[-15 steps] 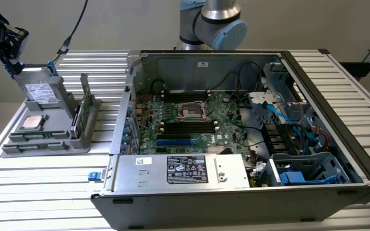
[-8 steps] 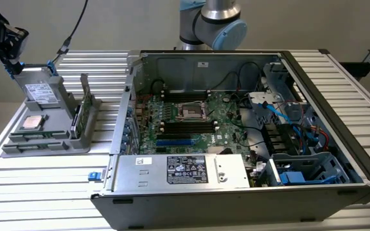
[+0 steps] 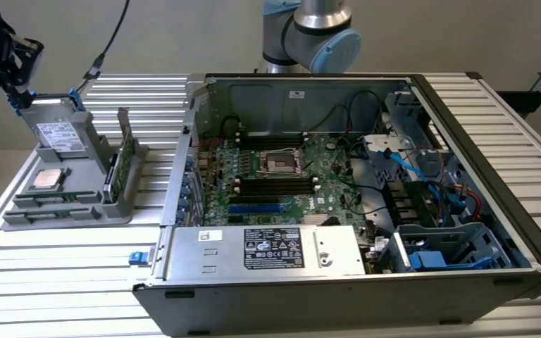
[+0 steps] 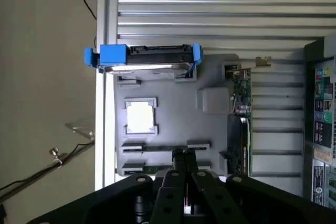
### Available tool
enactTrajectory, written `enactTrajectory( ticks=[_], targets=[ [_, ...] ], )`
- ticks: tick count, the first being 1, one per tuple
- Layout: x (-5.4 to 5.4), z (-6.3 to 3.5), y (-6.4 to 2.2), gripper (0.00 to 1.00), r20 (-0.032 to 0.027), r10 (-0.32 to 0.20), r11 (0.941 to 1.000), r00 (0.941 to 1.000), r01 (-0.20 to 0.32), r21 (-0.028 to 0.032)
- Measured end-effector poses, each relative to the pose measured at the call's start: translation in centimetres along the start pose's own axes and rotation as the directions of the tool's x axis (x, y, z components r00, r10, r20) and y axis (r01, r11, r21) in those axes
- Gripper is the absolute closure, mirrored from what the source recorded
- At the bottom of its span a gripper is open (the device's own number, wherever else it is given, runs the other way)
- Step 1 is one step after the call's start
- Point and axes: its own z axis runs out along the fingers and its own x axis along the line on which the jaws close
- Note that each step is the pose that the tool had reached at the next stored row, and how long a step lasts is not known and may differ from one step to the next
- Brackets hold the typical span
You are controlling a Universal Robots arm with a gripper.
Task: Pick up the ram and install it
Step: 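Pick up the ram and move it above insertion slot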
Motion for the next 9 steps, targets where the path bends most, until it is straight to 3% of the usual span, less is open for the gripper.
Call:
enactTrajectory(
  ticks=[4,9],
  targets=[
    [0.01,0.07,0.00,0.90,-0.0051,-0.073,0.9973,0.9973,0.073,0.0012],
    [0.01,0.16,-0.01,0.90,-0.0116,-0.163,0.9865,0.9865,0.163,0.0021]
  ],
)
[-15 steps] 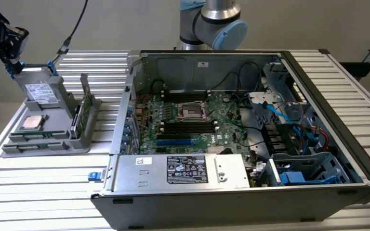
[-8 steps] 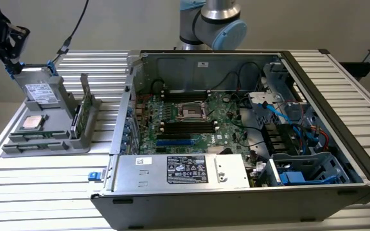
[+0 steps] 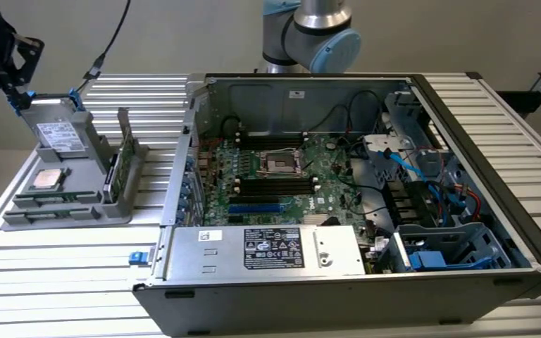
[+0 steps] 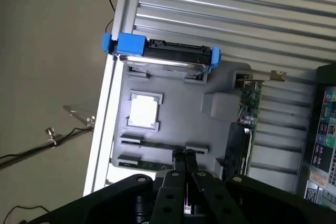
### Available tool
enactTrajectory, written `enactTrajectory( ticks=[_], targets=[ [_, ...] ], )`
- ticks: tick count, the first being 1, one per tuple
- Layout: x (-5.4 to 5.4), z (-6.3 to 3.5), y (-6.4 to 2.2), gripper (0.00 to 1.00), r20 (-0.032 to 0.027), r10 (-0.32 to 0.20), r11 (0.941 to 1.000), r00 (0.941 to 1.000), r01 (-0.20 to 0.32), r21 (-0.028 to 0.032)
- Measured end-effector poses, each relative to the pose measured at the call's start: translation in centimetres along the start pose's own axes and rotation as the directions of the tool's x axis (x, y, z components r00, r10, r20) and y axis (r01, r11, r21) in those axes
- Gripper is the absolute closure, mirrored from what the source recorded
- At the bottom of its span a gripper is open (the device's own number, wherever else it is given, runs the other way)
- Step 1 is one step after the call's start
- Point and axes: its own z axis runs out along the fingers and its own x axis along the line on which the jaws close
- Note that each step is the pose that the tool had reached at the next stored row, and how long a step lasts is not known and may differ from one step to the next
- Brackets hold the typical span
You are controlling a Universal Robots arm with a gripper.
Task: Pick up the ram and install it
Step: 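Pick up the ram and move it above insertion slot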
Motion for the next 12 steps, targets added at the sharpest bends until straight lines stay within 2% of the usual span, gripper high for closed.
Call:
enactTrajectory(
  ticks=[3,6,10,12],
  targets=[
    [0.00,0.06,0.00,0.90,-0.0038,-0.054,0.9985,0.9985,0.054,0.0009],
    [0.00,0.11,-0.01,0.90,-0.0076,-0.108,0.9941,0.9941,0.108,0.0016],
    [0.00,0.16,-0.01,0.90,-0.0130,-0.181,0.9836,0.9835,0.181,0.0029],
    [0.01,0.15,0.00,0.90,-0.0178,-0.215,0.9766,0.9765,0.215,0.0072]
  ],
)
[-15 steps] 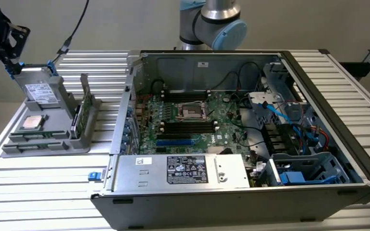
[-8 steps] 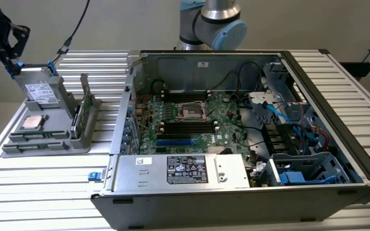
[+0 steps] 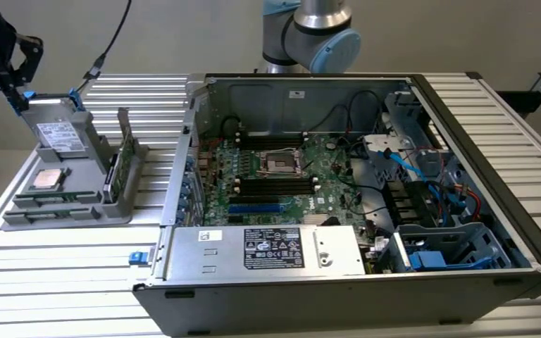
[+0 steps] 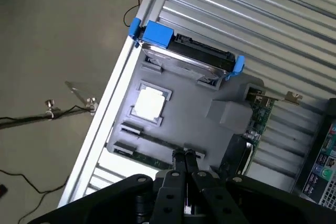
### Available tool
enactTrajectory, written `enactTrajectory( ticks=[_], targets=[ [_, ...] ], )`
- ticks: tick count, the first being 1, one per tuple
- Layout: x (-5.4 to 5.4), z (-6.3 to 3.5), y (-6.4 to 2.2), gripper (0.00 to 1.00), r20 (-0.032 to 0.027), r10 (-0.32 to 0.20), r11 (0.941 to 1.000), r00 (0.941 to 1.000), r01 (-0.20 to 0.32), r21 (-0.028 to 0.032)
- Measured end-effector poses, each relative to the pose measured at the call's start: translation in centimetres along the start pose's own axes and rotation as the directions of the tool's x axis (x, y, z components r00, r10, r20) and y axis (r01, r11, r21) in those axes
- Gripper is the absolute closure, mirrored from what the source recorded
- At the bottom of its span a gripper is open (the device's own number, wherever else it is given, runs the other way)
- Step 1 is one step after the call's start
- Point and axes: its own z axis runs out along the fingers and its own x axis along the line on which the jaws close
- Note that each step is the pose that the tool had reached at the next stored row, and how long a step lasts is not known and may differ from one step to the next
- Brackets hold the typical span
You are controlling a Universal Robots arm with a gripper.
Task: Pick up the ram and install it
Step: 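Pick up the ram and move it above insertion slot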
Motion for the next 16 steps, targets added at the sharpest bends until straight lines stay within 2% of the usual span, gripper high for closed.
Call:
enactTrajectory(
  ticks=[5,7,11,16],
  targets=[
    [0.11,0.06,0.06,0.90,-0.0204,-0.062,0.9974,0.9979,0.063,0.0359],
    [0.12,0.09,0.07,0.90,-0.0277,-0.088,0.9949,0.9958,0.089,0.0471],
    [0.12,0.19,0.06,0.90,-0.0378,-0.154,0.9861,0.9873,0.156,0.0576],
    [0.11,0.37,0.05,0.90,-0.0472,-0.242,0.9676,0.9691,0.245,0.0629]
  ],
)
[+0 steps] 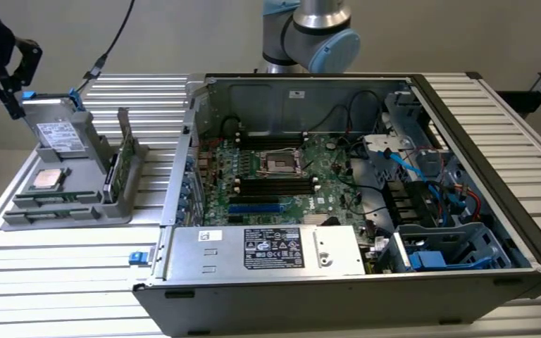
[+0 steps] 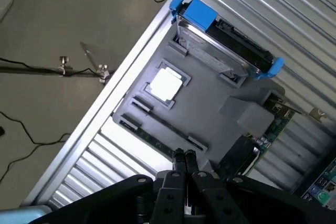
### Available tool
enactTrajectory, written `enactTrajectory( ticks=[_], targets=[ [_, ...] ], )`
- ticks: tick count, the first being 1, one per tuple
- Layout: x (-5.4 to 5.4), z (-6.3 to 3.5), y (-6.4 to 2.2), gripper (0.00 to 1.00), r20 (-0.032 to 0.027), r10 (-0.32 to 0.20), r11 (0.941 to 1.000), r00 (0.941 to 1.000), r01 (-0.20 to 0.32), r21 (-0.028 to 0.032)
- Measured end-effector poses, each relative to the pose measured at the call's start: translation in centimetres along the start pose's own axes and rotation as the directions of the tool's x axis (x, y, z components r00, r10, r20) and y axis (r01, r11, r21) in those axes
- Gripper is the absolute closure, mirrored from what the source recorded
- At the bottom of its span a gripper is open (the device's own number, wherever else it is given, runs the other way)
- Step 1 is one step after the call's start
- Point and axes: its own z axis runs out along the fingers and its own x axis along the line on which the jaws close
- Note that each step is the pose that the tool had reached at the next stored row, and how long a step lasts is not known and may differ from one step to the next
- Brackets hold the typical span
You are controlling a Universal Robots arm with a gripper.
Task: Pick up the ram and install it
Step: 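Pick up the ram and move it above insertion slot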
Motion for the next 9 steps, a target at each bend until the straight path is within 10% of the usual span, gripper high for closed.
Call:
enactTrajectory(
  ticks=[9],
  targets=[
    [-0.02,0.37,0.00,0.90,-0.0037,-0.162,0.9867,0.9867,0.162,0.0104]
  ],
)
